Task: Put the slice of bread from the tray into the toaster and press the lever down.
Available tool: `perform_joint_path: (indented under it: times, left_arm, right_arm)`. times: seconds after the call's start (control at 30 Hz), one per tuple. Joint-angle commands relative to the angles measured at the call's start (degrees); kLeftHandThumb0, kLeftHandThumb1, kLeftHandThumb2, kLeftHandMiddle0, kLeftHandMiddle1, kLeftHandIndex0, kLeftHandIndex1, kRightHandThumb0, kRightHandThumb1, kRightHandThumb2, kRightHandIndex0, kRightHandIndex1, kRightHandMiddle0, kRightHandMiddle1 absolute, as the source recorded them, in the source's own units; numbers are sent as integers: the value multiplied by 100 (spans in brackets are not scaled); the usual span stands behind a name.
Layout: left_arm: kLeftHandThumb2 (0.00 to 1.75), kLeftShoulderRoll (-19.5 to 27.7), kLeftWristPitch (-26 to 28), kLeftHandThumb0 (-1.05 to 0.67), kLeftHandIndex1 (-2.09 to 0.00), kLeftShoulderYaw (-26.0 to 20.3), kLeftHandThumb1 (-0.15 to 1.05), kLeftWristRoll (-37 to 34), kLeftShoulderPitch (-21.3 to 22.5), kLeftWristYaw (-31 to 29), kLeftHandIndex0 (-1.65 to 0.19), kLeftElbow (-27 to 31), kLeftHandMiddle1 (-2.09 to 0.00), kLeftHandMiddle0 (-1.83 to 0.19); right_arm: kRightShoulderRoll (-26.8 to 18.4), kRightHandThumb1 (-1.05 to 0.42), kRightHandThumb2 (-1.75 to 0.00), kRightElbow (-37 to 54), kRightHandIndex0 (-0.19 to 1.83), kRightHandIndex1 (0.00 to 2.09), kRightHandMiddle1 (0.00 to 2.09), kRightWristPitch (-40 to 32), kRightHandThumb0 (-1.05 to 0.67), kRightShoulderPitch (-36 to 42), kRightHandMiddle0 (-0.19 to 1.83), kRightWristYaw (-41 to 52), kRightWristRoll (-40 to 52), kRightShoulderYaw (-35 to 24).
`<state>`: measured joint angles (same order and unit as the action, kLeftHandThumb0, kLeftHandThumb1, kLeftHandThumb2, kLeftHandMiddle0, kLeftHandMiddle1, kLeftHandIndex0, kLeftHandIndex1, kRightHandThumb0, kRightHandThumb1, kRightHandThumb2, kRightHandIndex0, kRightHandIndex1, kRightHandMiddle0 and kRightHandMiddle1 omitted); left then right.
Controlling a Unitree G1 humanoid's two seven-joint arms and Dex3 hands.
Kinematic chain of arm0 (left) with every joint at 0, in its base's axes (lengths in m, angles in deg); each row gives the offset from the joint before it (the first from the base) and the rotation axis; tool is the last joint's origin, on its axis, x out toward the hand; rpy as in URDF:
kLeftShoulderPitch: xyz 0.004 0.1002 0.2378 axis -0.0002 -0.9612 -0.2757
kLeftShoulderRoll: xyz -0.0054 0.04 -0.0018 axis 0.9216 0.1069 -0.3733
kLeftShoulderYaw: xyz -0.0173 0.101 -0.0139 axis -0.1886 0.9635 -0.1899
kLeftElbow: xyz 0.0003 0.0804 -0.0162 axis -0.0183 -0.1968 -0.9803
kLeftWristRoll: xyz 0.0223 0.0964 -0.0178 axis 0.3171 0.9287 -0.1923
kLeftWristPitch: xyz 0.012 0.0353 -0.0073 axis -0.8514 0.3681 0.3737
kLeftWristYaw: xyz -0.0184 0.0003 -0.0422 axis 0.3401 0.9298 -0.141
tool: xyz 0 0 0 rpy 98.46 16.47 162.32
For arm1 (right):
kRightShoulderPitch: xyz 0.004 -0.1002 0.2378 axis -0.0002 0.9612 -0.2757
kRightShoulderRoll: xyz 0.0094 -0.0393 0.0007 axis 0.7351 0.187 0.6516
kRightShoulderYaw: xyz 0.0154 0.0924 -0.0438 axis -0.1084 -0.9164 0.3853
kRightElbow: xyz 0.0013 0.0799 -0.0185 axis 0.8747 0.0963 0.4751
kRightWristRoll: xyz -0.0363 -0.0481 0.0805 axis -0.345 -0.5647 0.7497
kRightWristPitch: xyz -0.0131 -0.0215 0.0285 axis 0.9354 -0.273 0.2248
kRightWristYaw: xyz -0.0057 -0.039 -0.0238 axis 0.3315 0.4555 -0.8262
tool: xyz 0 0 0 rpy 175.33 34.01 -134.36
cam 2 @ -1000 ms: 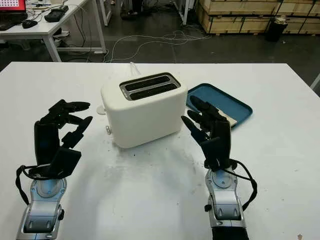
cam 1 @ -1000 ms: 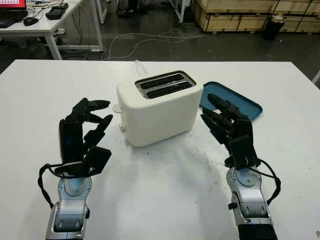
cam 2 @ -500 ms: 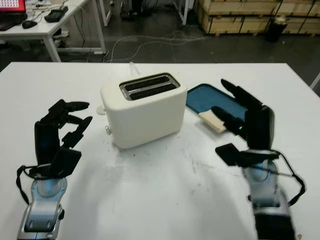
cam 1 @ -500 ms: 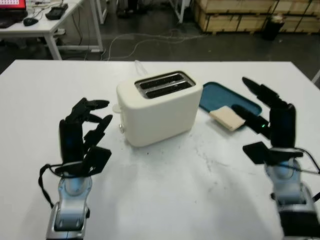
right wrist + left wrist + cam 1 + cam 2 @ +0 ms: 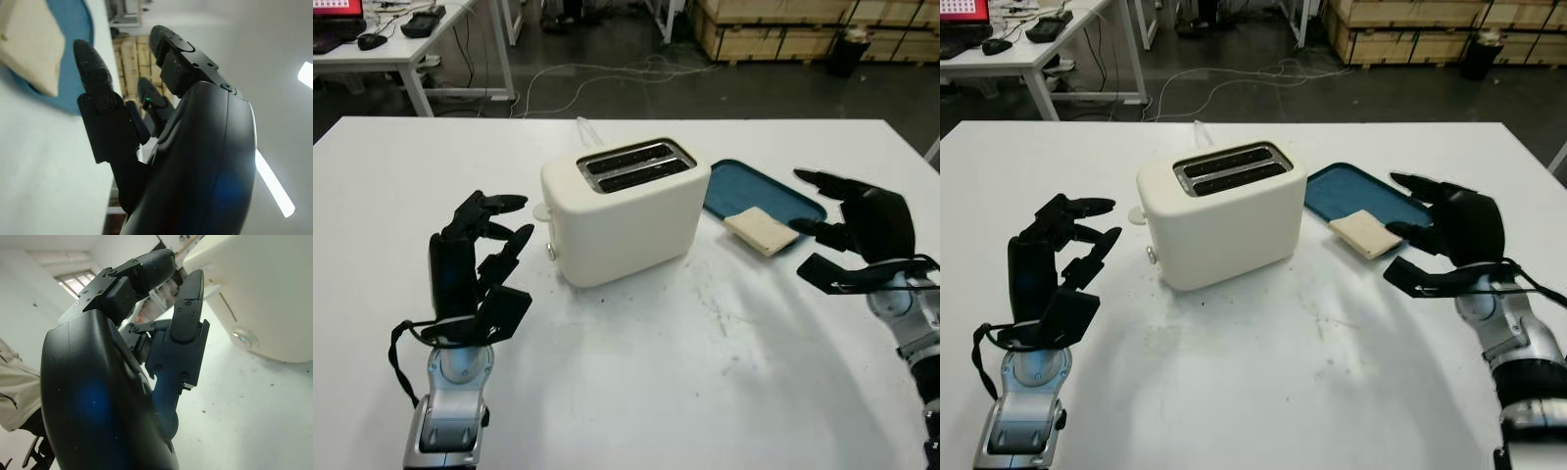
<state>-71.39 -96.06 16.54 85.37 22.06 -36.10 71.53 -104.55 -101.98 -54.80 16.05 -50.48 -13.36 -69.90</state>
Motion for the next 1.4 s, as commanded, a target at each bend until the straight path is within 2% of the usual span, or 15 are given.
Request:
perform_joint_path:
  times: [0.0, 0.3, 0.47, 0.83, 0.9, 1.03, 1.2, 1.37]
  left_arm:
    - [12, 10, -101, -38, -81, 15, 92, 0, 98, 11, -64, -46, -139, -59]
    - [12, -9, -21, -38, -81, 9, 92, 35, 107, 24, -64, -29, -139, -58]
    - [11, -4, -108, -37, -81, -6, 92, 14, 119, 52, -64, -97, -139, -60]
    - [11, 12, -80, -36, -82, -22, 92, -6, 117, 27, -64, -122, -141, -59]
    - [11, 3, -56, -35, -82, -26, 92, 1, 115, 36, -64, -111, -141, -59]
    - [11, 19, -140, -33, -83, -27, 92, -18, 107, 36, -63, -136, -141, -58]
    - [11, 11, -68, -34, -83, -25, 92, 40, 97, 52, -63, -107, -143, -59]
    - [10, -17, -62, -34, -83, -29, 92, 23, 90, 64, -64, -76, -141, -59]
  right_arm:
    - [-142, -74, -1, -237, 56, 0, 0, 37, -60, -316, 52, 48, -223, 301]
    - [-277, -73, 0, -909, 29, 0, 0, -275, -81, -1078, 28, 893, -671, 1277]
    - [-278, -71, 0, -989, 17, 0, 0, -415, -92, -1213, 19, 1337, -676, 1535]
    - [-298, -74, -1, -742, 0, 0, 0, -952, -101, -1222, 5, 1975, -828, 1982]
    - [-268, -75, -1, -694, 3, 1, 1, -1015, -99, -1138, 7, 1754, -860, 2011]
    - [-99, -77, -1, -756, 11, 5, 3, -1078, -87, -879, 14, 669, -953, 2024]
    - [250, -78, -1, -1265, 26, 10, 7, -892, -65, -674, 29, -954, -933, 2061]
    - [506, -82, -1, -1975, 32, 11, 6, -665, -51, -733, 34, -1786, -966, 2255]
